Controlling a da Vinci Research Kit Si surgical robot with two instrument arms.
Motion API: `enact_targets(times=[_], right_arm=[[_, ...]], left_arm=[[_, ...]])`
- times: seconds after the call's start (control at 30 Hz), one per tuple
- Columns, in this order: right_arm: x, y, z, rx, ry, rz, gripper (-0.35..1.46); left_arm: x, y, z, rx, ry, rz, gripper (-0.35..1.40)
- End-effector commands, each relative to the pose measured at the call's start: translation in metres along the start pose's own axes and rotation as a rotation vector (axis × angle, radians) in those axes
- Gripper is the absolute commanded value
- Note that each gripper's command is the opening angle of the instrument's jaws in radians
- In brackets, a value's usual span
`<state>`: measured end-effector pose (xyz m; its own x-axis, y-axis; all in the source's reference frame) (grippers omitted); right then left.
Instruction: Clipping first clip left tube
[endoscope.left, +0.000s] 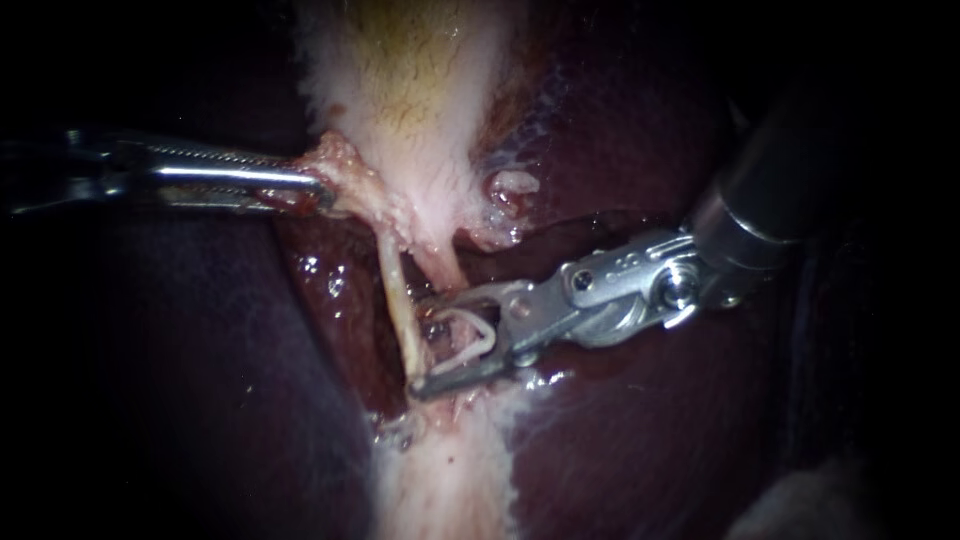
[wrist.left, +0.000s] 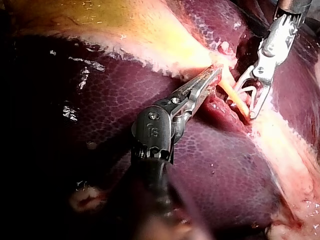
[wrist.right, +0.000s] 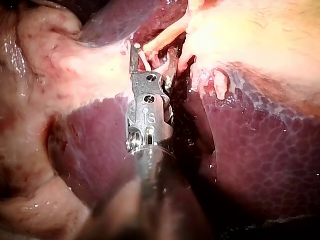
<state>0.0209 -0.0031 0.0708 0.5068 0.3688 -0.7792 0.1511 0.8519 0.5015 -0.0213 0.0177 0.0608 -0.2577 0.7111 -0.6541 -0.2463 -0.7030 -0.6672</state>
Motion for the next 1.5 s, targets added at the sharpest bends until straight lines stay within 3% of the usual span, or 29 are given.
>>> enact_targets(times=[0.03, 0.33, 0.73, 1.0, 1.2, 1.5], right_arm=[[0.0001, -0.0001, 0.0002, 0.017, 0.007, -0.002, 0.50], [0.0004, -0.0015, 0.0003, 0.160, 0.063, -0.036, 0.47], [0.0020, -0.0050, 0.0009, 0.289, 0.117, -0.029, 0.43], [0.0021, -0.0061, 0.0026, 0.306, 0.115, -0.011, 0.41], [0.0019, -0.0062, 0.0030, 0.306, 0.114, -0.013, 0.36], [0.0017, -0.0059, 0.0025, 0.310, 0.116, -0.001, -0.04]], left_arm=[[0.0000, 0.0000, 0.0000, 0.000, 0.000, 0.000, -0.35], [-0.0001, 0.0000, 0.0000, 0.000, 0.000, 0.000, -0.35], [-0.0001, -0.0001, 0.0000, -0.001, 0.000, 0.000, -0.35], [0.0000, -0.0002, 0.0002, 0.003, 0.001, 0.000, -0.35], [0.0000, -0.0002, 0.0002, 0.003, 0.001, 0.000, -0.35], [0.0000, -0.0002, 0.0002, 0.003, 0.001, 0.000, -0.35]])
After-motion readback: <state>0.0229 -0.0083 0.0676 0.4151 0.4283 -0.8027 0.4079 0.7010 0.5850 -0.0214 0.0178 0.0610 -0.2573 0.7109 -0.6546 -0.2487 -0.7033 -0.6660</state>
